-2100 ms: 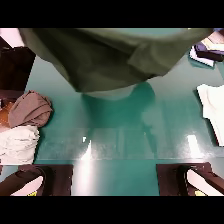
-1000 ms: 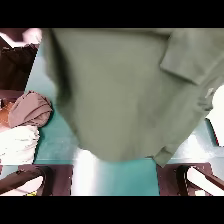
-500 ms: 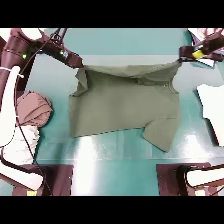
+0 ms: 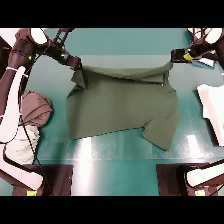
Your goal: Fold the shirts.
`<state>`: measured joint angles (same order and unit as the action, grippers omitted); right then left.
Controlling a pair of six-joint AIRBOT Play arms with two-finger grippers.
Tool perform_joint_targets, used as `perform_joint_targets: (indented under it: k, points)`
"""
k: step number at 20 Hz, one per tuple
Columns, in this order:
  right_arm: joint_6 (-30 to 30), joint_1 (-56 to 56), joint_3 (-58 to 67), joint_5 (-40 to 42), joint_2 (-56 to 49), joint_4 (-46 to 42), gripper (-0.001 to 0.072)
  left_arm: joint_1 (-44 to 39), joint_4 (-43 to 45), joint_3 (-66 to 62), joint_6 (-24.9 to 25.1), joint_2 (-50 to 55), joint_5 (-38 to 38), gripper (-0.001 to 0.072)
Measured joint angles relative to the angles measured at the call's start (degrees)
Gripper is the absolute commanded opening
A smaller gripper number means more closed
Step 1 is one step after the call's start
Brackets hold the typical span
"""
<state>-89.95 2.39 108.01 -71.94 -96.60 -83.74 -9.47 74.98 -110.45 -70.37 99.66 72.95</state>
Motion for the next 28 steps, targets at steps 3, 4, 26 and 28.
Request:
perform_joint_targets:
  k: [3,4,26,28]
  points:
    - [1.73,2.54,-0.02,-5.68,2.08,1.33,0.0365,2.62,0.87,-0.04,-4.81,0.0,6.84,0.0529]
    - [2.56,3.63,0.0,-7.54,2.93,2.86,0.0364,3.74,0.63,-0.04,-6.21,0.0,9.27,0.0528]
    - [8.02,10.29,-0.04,-20.57,12.59,19.23,0.0364,9.22,-13.55,77.46,-13.42,-45.66,-4.55,0.0399]
    - [8.02,9.88,-0.04,-21.0,12.61,19.47,0.0364,9.25,-16.87,82.18,-13.38,-46.66,-7.91,0.0398]
